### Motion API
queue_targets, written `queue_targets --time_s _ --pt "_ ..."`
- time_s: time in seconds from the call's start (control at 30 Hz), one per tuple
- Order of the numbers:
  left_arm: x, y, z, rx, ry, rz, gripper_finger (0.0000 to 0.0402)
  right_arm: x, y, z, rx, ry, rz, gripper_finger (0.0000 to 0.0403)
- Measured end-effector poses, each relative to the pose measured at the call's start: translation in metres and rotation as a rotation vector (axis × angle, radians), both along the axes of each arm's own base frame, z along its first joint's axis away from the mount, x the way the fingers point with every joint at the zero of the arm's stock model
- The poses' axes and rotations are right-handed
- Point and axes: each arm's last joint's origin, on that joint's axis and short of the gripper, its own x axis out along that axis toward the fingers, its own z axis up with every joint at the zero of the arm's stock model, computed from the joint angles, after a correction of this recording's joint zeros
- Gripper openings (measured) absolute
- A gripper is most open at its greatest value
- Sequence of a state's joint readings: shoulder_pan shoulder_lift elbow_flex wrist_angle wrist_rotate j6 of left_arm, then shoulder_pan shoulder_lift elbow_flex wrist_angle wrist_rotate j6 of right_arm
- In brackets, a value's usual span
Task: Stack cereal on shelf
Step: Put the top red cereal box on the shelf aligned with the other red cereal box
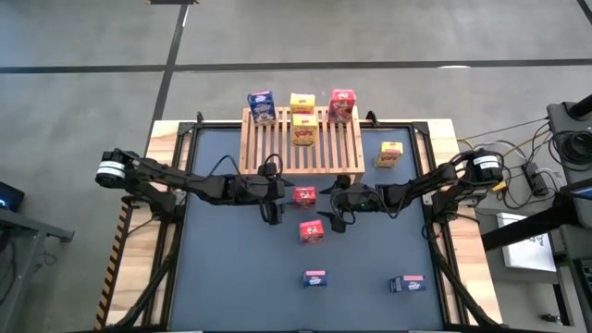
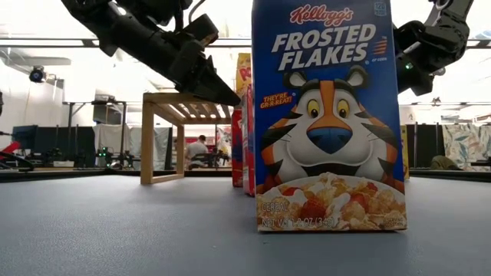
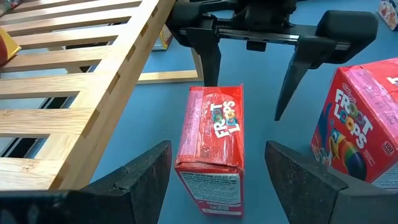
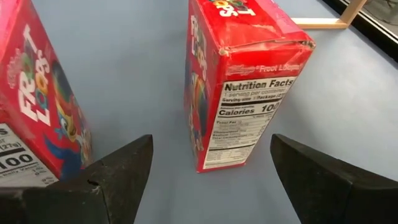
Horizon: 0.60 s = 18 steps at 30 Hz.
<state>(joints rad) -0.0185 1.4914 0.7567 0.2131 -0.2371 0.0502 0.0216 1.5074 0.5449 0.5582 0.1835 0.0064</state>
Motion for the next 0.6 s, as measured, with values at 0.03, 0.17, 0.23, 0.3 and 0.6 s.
queue_targets --time_s 0.03,0.17,0.23,0.3,0.6 --pt "0.0 0.0 0.0 0.0 0.0 0.0 0.0242 -0.0001 -0.0008 -0.0002 0.003 0.001 -0.005 0.0309" --pt "0.0 0.0001 0.0 0.0 -0.002 0.0 0.0242 -0.0001 -0.0027 -0.0002 0.01 0.001 -0.015 0.0296" --pt "0.0 0.0001 0.0 0.0 -0.003 0.0 0.0242 -0.0002 -0.0026 -0.0004 0.012 0.002 -0.015 0.0289" --pt "-0.0001 0.0001 -0.0001 -0.001 -0.003 0.0 0.0242 -0.0002 -0.0026 -0.0005 0.017 0.003 -0.015 0.0281" --pt "-0.0006 0.0001 -0.001 -0.004 -0.001 0.002 0.0242 -0.0006 -0.0024 -0.0012 0.039 0.006 -0.022 0.0248"
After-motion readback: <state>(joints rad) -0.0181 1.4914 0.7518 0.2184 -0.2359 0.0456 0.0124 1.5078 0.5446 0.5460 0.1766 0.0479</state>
